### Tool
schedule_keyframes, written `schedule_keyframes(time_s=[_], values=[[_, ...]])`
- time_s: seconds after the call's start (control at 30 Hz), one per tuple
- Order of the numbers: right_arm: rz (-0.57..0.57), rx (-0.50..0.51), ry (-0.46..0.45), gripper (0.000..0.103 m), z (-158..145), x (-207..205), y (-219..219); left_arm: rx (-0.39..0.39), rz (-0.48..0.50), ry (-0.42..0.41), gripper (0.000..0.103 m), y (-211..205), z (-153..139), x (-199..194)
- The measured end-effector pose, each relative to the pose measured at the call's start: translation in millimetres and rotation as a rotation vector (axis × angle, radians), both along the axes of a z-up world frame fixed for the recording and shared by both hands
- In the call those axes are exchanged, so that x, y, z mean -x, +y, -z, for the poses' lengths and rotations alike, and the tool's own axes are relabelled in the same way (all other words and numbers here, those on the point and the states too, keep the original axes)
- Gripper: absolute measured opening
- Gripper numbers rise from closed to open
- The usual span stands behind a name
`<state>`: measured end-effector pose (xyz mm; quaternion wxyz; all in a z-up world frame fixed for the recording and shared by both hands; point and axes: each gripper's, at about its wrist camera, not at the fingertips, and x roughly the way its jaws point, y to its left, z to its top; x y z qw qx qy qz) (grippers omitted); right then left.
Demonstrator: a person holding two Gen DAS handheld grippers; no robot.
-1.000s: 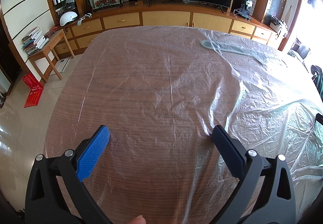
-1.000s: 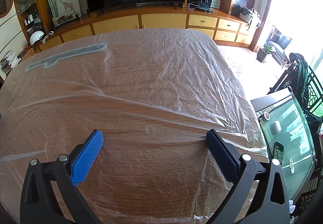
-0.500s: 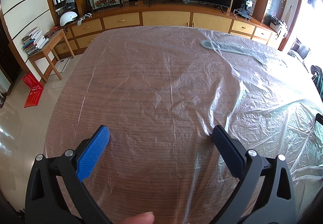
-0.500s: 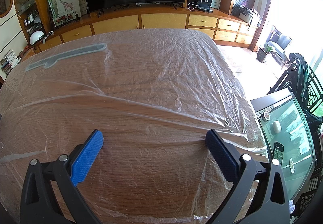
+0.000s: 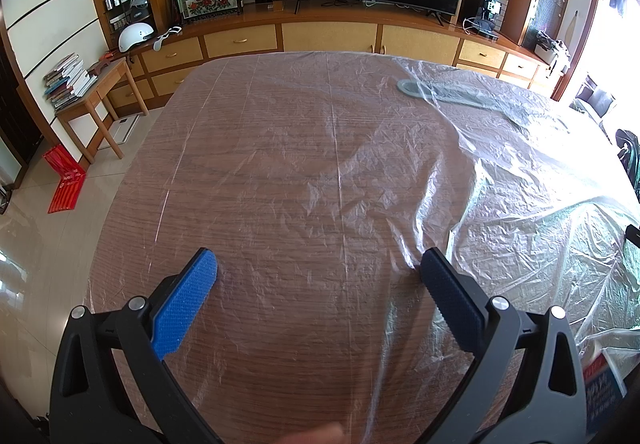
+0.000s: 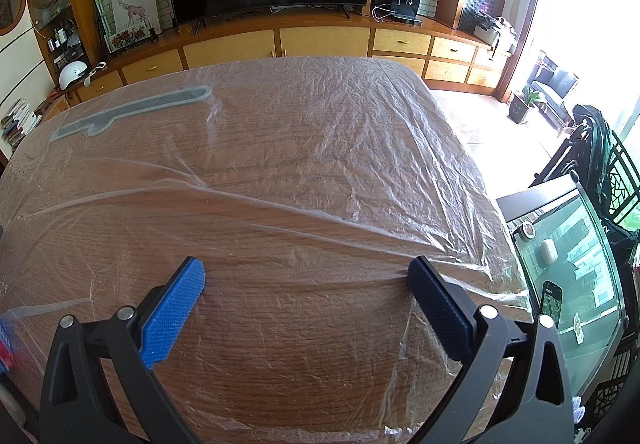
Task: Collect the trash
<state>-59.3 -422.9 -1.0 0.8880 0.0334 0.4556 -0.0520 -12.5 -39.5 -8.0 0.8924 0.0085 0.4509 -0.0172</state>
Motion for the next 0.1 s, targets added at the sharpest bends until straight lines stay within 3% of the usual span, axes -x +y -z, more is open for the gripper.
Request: schedule_keyframes(time_s=[0.1], values=[[0.0, 0.0, 0.0, 0.099, 0.0, 0.6, 0.4, 0.0, 0.0, 0.0, 0.102, -0.2, -0.1, 0.1]])
